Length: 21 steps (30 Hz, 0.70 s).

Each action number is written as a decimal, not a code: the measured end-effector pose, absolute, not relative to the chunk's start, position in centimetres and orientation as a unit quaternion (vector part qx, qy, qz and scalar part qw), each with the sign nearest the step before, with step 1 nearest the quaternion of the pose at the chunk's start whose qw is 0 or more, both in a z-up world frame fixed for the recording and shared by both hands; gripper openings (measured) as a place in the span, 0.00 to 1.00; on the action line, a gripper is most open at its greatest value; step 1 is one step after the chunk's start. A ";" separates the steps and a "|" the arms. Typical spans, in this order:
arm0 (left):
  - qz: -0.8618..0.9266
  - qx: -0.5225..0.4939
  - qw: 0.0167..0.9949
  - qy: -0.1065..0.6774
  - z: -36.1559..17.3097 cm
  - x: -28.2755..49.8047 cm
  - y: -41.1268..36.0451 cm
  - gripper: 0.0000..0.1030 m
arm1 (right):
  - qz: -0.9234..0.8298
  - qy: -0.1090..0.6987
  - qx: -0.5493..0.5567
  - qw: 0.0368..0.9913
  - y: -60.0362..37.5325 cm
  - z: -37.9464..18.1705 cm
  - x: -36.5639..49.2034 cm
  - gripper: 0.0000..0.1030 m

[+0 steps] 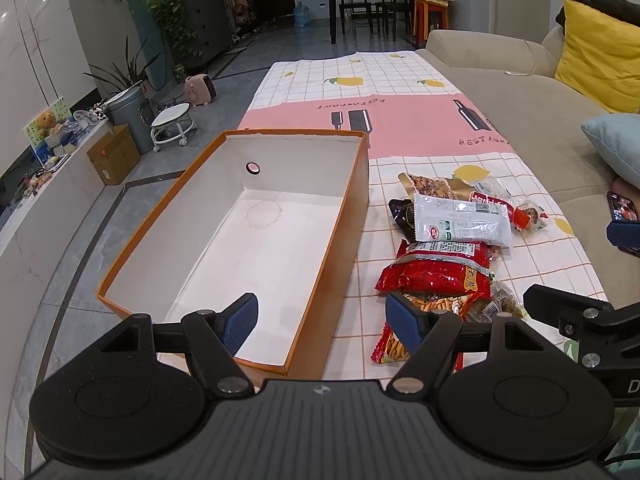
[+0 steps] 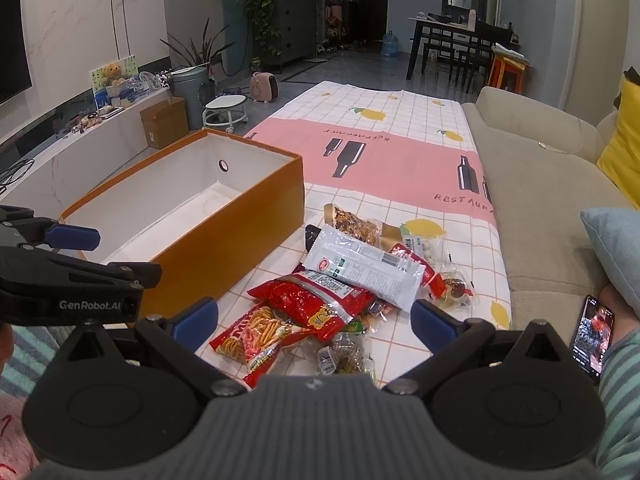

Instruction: Organize snacks

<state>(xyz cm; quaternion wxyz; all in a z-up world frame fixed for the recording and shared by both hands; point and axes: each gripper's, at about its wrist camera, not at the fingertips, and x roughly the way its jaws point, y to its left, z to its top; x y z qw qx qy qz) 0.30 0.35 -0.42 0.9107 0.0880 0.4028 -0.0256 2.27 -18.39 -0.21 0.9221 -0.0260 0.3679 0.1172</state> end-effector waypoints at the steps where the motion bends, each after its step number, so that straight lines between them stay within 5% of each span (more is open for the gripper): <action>1: -0.026 0.088 0.911 0.403 -0.4 0.3 0.4 0.83 | 0.117 0.369 -0.026 0.922 -18.4 -0.2 2.3 0.96; 21: -0.024 0.085 0.910 0.405 -0.5 0.2 0.4 0.83 | 0.117 0.375 -0.030 0.919 -18.2 -0.7 2.5 0.96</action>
